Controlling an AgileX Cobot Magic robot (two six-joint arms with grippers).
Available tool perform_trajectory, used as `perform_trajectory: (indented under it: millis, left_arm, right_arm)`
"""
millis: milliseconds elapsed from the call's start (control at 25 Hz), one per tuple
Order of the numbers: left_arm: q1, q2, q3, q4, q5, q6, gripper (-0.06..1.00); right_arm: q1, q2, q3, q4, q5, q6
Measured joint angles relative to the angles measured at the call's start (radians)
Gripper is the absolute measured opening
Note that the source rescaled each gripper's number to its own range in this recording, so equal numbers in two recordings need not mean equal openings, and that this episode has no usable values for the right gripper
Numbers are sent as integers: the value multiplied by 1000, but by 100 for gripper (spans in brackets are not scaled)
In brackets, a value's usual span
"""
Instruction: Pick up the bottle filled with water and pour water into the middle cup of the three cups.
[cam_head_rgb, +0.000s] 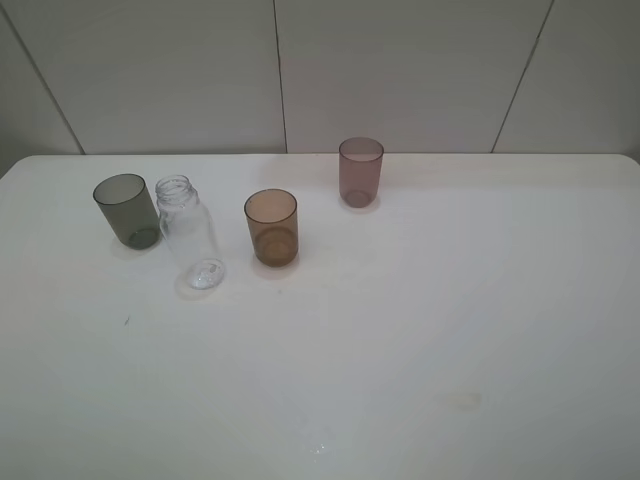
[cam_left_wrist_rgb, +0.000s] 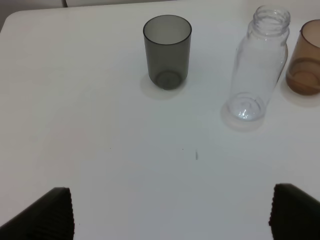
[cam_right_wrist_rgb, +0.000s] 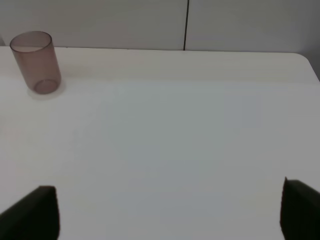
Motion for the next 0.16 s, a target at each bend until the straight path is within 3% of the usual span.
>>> perform_trajectory:
  millis: [160]
  left_arm:
    - [0, 0, 0, -1, 0, 0, 100]
  right_arm:
    - [0, 0, 0, 0, 0, 0]
